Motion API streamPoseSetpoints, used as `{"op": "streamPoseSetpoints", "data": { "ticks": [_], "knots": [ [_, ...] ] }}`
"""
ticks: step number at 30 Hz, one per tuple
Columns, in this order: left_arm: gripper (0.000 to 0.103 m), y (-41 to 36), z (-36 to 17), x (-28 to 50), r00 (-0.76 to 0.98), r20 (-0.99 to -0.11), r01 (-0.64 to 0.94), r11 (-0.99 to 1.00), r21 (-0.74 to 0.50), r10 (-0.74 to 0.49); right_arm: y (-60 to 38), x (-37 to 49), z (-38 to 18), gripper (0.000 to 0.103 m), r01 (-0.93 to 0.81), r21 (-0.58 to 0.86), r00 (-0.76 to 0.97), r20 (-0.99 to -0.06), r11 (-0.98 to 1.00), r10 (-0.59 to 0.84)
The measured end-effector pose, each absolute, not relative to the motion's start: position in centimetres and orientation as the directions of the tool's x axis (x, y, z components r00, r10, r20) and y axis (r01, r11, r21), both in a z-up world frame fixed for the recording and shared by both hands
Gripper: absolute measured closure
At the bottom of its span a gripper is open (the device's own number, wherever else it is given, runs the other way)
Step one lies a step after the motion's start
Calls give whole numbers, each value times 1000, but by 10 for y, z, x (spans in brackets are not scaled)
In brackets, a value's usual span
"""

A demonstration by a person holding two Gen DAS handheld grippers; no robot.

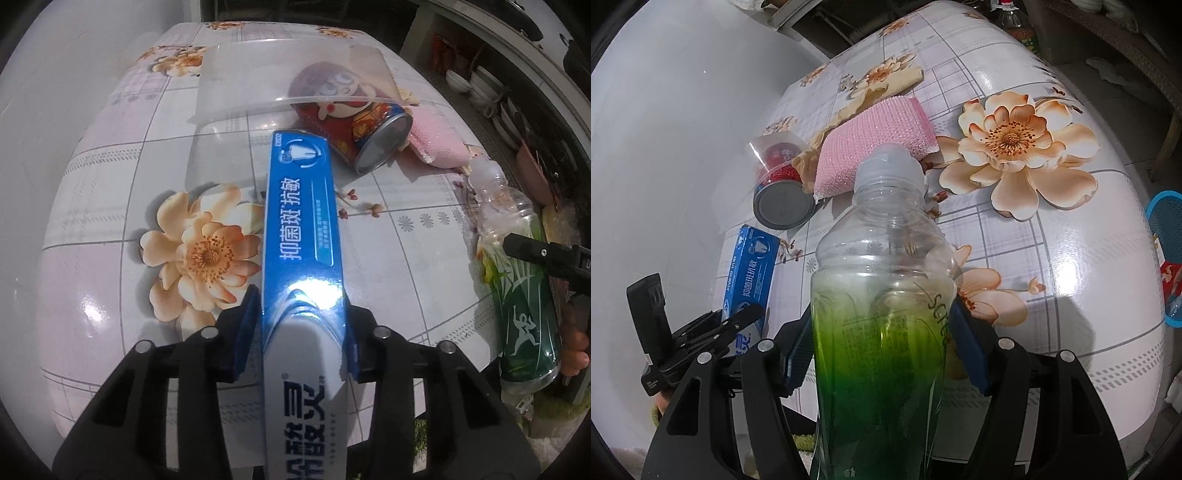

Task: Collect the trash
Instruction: 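Lift both held items and carry them toward the blue wastebasket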

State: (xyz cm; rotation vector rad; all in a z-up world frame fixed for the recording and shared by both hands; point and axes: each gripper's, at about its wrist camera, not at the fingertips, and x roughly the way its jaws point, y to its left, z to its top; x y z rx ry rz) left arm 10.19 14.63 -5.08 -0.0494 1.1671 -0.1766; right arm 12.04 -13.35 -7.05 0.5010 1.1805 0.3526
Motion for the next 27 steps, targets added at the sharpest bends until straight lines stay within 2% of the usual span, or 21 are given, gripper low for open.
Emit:
{"op": "streamPoseSetpoints", "data": {
  "ticks": [2, 13, 27],
  "knots": [
    [72, 148, -51, 102, 387, -908, 109, 986, -127, -160, -134, 120, -70, 37, -2, 547, 350, -784, 837, 513],
    [72, 153, -44, 84, 411, -886, 114, 976, -183, -214, -144, 113, -70, 38, 23, 564, 368, -773, 826, 517],
    [72, 116, -26, 58, 418, -847, 244, 939, -243, -328, -151, 103, -65, 38, 28, 602, 388, -742, 798, 546]
  ]
}}
